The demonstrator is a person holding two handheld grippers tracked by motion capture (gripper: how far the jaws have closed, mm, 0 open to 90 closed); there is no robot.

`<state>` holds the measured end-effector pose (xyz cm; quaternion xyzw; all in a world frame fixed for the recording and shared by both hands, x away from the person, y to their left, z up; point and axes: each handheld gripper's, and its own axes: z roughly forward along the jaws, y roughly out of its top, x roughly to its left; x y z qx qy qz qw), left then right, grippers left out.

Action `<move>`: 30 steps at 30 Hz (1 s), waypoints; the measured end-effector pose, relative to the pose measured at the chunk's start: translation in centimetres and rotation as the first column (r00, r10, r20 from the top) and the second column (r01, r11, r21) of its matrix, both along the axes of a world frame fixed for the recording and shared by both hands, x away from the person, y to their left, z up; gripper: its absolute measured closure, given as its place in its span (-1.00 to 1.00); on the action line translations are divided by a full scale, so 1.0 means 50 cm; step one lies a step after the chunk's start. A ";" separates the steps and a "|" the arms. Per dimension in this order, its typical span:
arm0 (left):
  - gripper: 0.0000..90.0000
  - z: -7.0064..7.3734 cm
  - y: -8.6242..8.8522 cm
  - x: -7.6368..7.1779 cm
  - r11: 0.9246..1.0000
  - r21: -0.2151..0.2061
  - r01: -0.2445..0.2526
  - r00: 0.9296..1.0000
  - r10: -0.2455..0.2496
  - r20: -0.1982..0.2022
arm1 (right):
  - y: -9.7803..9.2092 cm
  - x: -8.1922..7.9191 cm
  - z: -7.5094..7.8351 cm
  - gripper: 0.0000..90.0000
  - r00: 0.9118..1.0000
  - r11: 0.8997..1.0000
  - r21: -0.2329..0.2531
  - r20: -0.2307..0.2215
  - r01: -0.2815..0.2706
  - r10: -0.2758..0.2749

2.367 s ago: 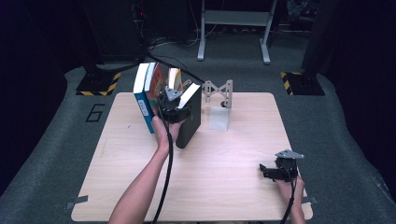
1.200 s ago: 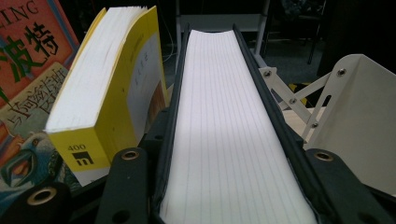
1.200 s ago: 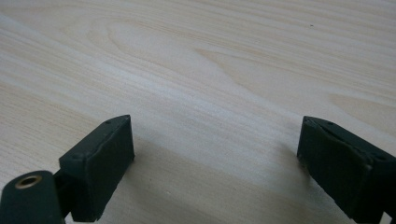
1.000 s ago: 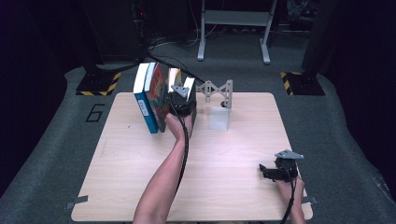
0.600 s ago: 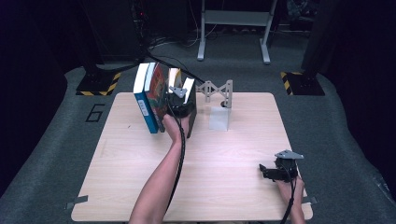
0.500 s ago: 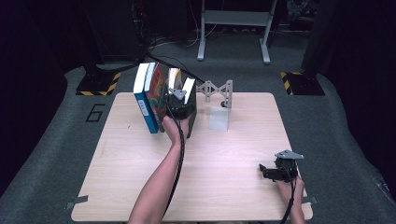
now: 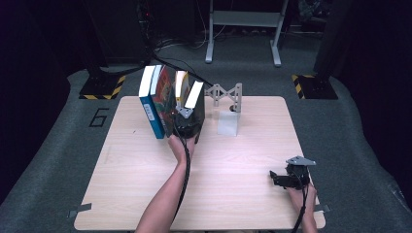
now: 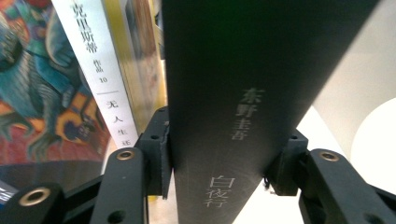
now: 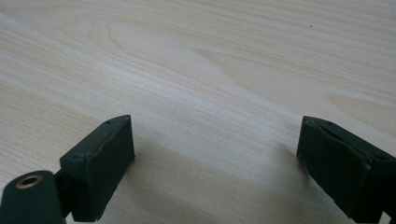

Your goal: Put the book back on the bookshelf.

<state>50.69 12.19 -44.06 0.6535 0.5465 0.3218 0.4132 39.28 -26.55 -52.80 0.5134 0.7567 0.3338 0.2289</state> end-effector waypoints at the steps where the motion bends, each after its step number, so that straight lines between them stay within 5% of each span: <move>1: 0.19 -0.001 -0.002 -0.001 1.000 -0.002 -0.011 1.000 0.011 0.005 | 0.000 0.000 0.000 -0.77 1.000 1.000 0.000 0.000 0.000 0.000; 10: 0.20 -0.002 -0.024 0.024 0.995 -0.001 -0.096 0.995 0.096 0.014 | 0.000 0.000 0.000 -0.77 1.000 1.000 -0.001 -0.002 0.000 0.000; 19: 0.20 -0.001 -0.037 0.052 0.983 -0.009 -0.186 0.983 0.186 0.008 | 0.000 0.000 0.000 -0.77 1.000 1.000 0.000 -0.002 -0.002 0.002; 25: 0.17 0.002 -0.026 0.049 0.987 -0.014 -0.157 0.987 0.157 -0.026 | 0.000 0.000 0.000 -0.77 1.000 1.000 0.000 -0.003 -0.004 0.004; 30: 0.07 -0.010 -0.020 0.021 0.991 -0.047 -0.129 0.992 0.128 -0.019 | 0.000 0.000 0.000 -0.77 1.000 1.000 -0.003 0.003 -0.006 0.006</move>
